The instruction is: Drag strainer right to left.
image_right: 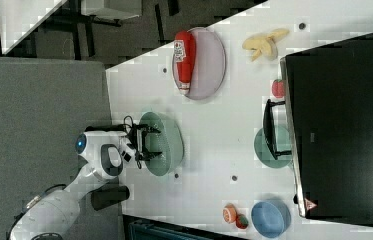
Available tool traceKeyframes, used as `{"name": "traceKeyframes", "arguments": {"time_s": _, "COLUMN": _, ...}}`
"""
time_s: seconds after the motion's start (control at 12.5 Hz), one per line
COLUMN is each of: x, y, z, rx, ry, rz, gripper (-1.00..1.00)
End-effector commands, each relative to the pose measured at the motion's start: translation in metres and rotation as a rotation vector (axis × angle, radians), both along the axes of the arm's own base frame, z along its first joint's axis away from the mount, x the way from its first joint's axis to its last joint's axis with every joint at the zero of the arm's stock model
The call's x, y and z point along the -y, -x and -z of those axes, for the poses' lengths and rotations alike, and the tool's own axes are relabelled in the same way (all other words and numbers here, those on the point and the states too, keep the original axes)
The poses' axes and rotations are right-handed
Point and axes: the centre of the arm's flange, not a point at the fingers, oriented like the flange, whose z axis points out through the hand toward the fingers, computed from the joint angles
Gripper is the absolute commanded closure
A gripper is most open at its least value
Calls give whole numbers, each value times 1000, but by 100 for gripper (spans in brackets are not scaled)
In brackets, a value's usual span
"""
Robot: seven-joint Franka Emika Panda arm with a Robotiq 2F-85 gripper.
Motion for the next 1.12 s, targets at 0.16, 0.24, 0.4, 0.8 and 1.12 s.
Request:
{"name": "traceKeyframes", "arguments": {"time_s": 0.16, "x": -45, "y": 15, "z": -4, "rx": 0, "ry": -26, "rz": 71, "gripper": -100}}
{"name": "traceKeyframes", "arguments": {"time_s": 0.24, "x": -51, "y": 15, "z": -3, "rx": 3, "ry": -30, "rz": 63, "gripper": -100}}
{"name": "traceKeyframes", "arguments": {"time_s": 0.4, "x": -63, "y": 16, "z": -2, "rx": 9, "ry": -37, "rz": 49, "gripper": -100}}
{"name": "traceKeyframes", "arguments": {"time_s": 0.8, "x": -74, "y": 13, "z": -11, "rx": 33, "ry": -44, "rz": 41, "gripper": -100}}
{"name": "traceKeyframes", "arguments": {"time_s": 1.12, "x": -52, "y": -3, "z": -85, "rx": 46, "ry": -36, "rz": -134, "gripper": -100}}
